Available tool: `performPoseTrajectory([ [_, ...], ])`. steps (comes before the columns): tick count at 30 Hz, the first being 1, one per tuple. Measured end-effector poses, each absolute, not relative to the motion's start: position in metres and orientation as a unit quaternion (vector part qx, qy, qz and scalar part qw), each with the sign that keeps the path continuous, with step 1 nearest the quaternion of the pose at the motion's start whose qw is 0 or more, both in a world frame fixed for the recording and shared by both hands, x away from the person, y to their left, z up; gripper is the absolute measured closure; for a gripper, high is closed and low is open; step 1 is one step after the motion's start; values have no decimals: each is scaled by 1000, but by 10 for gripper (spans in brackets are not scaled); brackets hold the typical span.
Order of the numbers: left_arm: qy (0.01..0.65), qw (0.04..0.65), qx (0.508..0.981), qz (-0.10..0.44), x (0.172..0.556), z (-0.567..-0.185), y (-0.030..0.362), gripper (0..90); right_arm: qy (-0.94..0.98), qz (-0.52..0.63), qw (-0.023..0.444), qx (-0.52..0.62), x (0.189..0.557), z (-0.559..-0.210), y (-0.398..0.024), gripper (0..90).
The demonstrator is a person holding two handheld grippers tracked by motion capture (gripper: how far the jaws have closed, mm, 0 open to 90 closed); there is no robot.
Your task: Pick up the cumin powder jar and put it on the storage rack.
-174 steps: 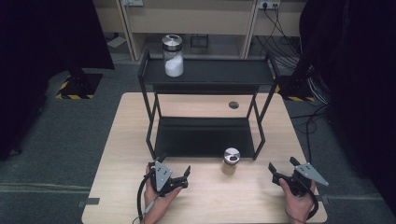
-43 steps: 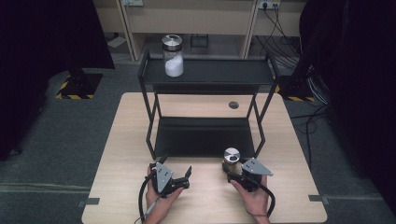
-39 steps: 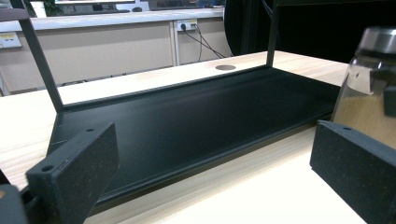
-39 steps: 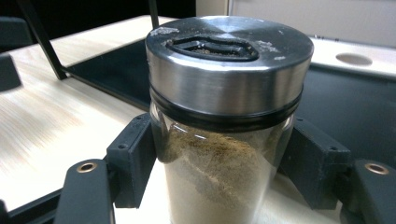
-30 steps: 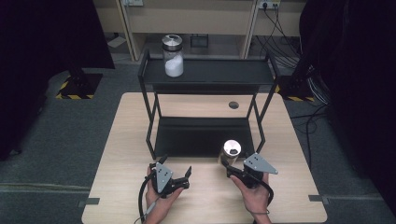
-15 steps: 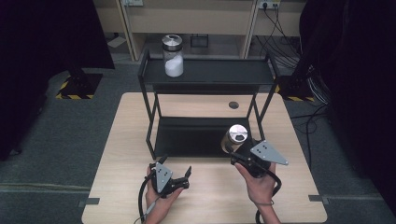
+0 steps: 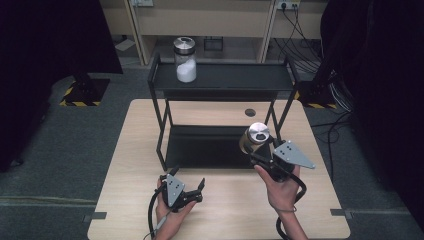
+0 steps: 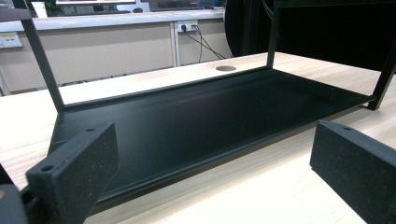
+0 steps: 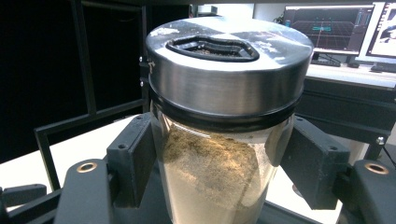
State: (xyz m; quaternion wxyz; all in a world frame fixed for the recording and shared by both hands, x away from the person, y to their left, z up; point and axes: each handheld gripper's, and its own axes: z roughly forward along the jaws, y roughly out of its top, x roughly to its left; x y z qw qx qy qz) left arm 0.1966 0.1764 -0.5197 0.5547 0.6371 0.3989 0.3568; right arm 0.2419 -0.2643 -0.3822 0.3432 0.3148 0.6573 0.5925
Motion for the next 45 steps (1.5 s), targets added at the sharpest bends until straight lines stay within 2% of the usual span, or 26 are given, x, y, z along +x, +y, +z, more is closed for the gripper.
performPoseTrajectory([
  [45, 399, 553, 637, 359, 196, -520, 176, 3, 639, 598, 376, 305, 253, -327, -267, 315],
])
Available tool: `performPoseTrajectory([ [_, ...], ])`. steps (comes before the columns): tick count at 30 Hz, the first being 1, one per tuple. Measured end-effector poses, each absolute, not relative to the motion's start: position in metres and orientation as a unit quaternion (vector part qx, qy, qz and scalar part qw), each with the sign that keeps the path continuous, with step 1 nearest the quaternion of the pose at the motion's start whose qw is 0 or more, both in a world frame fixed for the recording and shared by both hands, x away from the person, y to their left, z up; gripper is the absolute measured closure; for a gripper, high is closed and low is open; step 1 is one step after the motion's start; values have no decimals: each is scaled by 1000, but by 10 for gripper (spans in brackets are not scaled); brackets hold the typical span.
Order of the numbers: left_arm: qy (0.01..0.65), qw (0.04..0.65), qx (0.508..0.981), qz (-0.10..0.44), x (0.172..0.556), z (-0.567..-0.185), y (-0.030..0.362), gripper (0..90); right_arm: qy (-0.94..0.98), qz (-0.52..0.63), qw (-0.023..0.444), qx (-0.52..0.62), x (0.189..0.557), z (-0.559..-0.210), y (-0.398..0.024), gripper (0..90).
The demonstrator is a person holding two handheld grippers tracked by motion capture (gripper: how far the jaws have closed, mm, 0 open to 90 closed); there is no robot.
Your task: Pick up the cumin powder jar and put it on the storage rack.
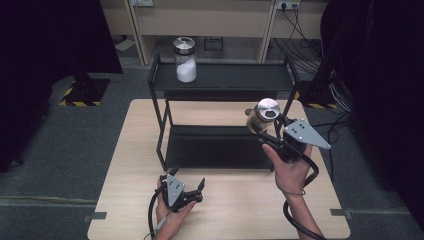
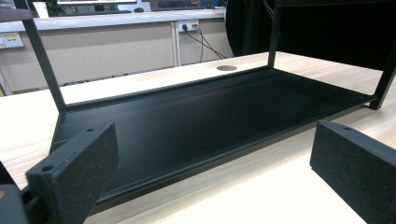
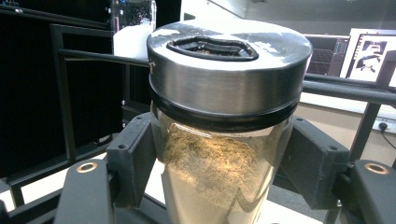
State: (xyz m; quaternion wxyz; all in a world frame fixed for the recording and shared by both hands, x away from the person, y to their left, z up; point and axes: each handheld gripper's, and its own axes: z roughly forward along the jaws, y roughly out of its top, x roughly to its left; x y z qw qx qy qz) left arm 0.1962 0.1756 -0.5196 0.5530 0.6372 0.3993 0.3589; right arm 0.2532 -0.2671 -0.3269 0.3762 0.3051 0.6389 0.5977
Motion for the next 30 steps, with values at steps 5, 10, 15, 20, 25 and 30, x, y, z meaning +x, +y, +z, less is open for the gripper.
performPoseTrajectory([
  [5, 399, 553, 637, 359, 196, -520, 175, 3, 640, 595, 378, 306, 254, -324, -267, 315],
  [10, 399, 554, 637, 358, 196, -520, 176, 3, 639, 595, 378, 307, 257, -321, -267, 315],
  [15, 399, 554, 637, 359, 196, -520, 176, 3, 639, 593, 382, 306, 258, -317, -266, 315],
  [20, 400, 554, 637, 358, 196, -520, 176, 3, 637, 593, 385, 306, 259, -314, -266, 315],
  [25, 400, 554, 637, 357, 197, -520, 176, 3, 636, 595, 386, 304, 260, -310, -267, 315],
  [30, 400, 554, 637, 357, 196, -519, 176, 3, 632, 599, 389, 302, 261, -306, -266, 315],
])
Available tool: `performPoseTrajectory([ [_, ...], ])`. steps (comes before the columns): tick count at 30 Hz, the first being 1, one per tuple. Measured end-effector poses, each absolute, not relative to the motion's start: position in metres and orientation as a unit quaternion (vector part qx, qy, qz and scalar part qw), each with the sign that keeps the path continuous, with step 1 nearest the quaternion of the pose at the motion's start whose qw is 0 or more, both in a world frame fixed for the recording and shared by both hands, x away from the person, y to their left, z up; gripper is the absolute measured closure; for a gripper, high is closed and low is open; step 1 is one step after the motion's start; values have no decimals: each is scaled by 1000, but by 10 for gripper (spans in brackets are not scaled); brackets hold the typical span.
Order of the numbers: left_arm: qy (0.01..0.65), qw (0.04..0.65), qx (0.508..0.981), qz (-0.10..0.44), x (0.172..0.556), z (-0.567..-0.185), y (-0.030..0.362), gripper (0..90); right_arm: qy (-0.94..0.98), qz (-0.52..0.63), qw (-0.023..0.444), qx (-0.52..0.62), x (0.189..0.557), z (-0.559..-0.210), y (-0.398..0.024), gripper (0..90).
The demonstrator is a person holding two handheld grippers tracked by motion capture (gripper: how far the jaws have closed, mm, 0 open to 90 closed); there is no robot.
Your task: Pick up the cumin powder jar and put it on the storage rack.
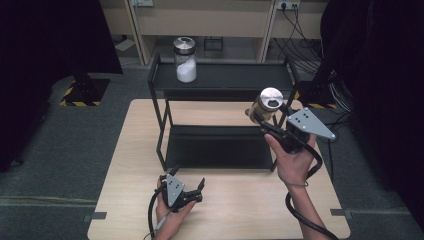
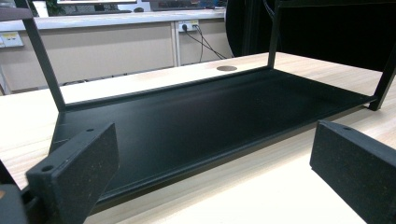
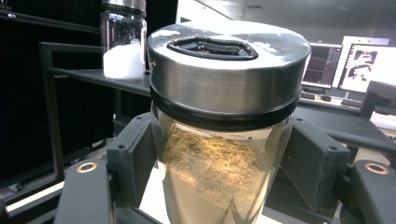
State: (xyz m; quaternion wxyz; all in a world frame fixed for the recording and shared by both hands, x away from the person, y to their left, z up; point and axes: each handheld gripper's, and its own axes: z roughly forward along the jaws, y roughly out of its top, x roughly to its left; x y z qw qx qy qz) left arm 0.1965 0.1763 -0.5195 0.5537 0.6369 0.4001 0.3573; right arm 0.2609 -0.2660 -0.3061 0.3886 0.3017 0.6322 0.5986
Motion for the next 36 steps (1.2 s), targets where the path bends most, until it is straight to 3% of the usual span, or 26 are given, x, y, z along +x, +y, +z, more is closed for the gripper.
performPoseTrajectory([
  [36, 399, 553, 638, 357, 197, -519, 176, 3, 608, 616, 398, 305, 275, -282, -266, 315],
])
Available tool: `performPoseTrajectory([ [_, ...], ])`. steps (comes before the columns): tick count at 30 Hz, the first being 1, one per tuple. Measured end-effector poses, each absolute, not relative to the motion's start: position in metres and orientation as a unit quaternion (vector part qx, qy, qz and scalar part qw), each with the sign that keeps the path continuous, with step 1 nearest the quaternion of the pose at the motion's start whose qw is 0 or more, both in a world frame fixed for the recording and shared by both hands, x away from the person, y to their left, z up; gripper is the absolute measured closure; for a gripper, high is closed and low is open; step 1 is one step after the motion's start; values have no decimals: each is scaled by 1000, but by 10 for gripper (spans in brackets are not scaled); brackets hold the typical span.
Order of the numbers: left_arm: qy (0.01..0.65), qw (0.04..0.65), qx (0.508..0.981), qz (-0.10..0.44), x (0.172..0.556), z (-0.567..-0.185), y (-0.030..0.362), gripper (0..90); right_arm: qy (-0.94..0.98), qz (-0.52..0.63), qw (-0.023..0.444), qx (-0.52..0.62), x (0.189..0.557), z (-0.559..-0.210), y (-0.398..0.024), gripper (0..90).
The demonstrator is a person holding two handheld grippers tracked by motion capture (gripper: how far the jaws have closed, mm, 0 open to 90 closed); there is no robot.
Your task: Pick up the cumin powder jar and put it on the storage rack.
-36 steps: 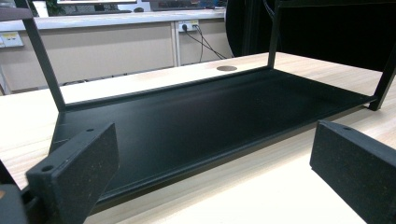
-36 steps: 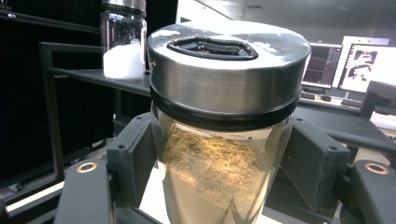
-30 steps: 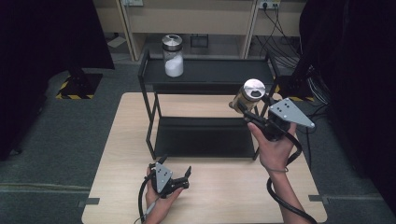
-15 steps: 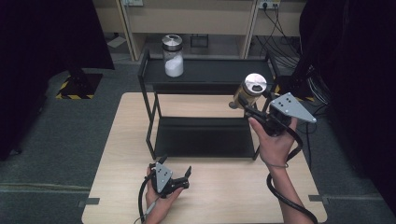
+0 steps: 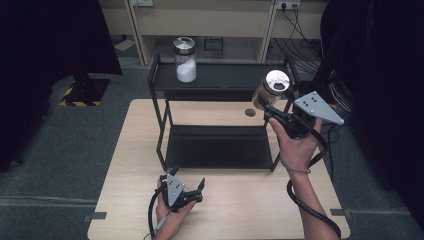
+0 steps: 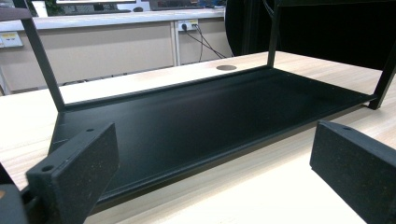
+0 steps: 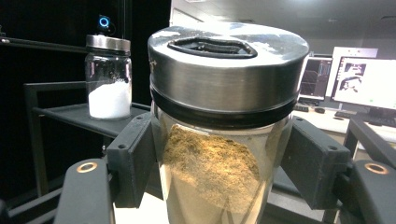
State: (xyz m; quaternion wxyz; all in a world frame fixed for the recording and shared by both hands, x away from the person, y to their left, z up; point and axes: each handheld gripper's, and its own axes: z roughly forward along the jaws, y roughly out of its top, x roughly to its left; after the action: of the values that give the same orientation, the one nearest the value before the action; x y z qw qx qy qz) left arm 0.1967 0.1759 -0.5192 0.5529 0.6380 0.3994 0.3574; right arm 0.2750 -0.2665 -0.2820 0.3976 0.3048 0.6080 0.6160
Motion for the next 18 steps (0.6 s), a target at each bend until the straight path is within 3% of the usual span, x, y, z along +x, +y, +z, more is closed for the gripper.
performPoseTrajectory([
  [18, 399, 554, 637, 357, 197, -520, 176, 5, 601, 612, 417, 300, 291, -260, -255, 315],
])
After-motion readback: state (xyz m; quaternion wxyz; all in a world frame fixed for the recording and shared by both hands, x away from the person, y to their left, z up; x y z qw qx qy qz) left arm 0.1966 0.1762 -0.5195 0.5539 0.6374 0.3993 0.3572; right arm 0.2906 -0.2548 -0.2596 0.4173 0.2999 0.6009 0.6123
